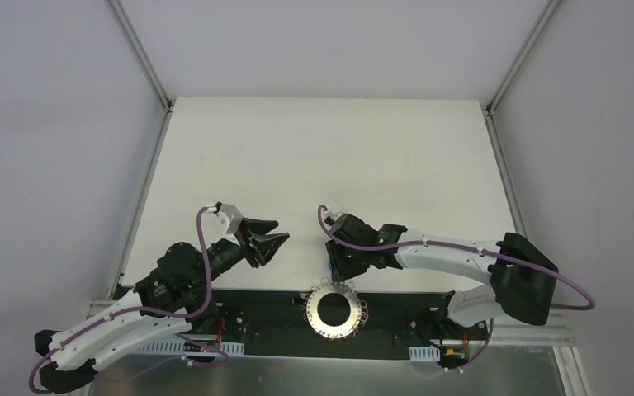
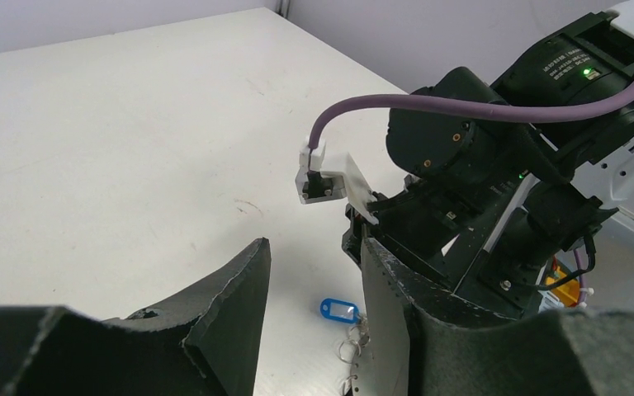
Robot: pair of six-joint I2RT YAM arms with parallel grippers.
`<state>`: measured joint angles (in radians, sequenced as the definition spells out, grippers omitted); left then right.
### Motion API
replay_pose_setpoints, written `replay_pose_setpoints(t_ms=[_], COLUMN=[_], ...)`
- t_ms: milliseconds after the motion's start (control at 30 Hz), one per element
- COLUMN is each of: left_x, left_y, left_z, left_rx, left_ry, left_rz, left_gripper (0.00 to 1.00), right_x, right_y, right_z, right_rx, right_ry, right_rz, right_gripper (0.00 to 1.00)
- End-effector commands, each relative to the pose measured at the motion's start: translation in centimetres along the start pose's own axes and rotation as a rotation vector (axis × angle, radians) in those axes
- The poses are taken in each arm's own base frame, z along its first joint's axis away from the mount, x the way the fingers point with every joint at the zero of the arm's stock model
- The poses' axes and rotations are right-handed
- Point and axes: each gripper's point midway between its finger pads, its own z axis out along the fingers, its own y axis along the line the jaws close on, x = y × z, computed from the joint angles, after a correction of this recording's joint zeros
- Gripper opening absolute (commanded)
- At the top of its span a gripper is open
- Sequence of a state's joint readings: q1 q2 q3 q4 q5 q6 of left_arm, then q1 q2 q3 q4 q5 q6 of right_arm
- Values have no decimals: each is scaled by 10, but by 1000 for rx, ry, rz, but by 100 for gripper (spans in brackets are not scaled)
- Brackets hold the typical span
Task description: Put the keys on the keyring
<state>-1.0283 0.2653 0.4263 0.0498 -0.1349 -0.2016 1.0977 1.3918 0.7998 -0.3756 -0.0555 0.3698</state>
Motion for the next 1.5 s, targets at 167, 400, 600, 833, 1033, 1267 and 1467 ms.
replay_pose_setpoints(t_ms=[167,400,600,833,1033,1267,1467], left_x=[-9,-8,-8,-8,-8,-11,-24], left_y=[-1,-1,-2,-1,-1,-1,-14], left_z=[1,2,2,2,2,1,-2], left_rx=[1,-1,1,0,-4,-3,51], left_ry=[-39,-36,-37,-37,-36,-42,-50], left_rz=[-6,-5,-10,-10,-11,-16,-44], left_gripper=[44,45,45,45,45,46,45], right_x=[-8,-2,2,8,14,4,-11], right_y=[6,1,0,-3,-10,-3,22], right_z=[1,4,7,10,11,-6,-55], right_rx=[24,45,49,64,97,91,-53], right_ry=[2,32,51,75,98,29,-56], right_rz=[23,20,18,15,10,-43,-154], right_gripper=[32,28,25,19,4,0,0])
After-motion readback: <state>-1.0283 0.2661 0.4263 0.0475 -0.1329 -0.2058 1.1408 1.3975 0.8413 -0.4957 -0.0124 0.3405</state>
